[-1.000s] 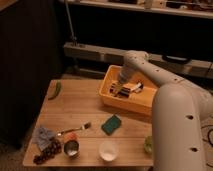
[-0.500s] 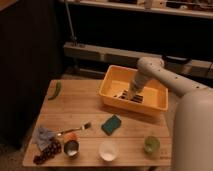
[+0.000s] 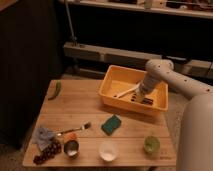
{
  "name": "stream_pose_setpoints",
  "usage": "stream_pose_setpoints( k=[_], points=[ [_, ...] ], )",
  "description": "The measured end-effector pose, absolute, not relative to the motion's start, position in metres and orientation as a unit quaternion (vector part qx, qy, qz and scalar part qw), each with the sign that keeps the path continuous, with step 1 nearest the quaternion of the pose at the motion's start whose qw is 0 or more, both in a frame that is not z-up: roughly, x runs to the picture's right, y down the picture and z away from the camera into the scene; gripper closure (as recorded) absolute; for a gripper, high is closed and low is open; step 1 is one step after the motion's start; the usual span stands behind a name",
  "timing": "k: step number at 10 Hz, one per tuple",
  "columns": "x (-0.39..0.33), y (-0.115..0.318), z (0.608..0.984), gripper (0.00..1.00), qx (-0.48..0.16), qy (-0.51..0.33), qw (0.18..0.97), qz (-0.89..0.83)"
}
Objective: Wipe tray with eraser
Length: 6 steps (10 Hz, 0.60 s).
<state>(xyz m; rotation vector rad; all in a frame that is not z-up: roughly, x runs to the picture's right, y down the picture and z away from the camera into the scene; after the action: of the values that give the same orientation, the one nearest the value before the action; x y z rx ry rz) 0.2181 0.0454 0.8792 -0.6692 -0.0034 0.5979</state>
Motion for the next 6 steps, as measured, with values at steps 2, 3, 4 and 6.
stream_pose_setpoints(
  k=[2,3,4,6],
  points=[
    [0.229,0.027,0.894,0.91,-0.314,0.010,0.901,0.298],
    [0.231,0.013,0.903,0.91,-0.306,0.011,0.901,0.306],
    [0.232,0.006,0.909,0.91,-0.302,0.009,0.901,0.312],
    [0.226,-0.005,0.920,0.91,-0.300,0.001,0.898,0.322]
  ],
)
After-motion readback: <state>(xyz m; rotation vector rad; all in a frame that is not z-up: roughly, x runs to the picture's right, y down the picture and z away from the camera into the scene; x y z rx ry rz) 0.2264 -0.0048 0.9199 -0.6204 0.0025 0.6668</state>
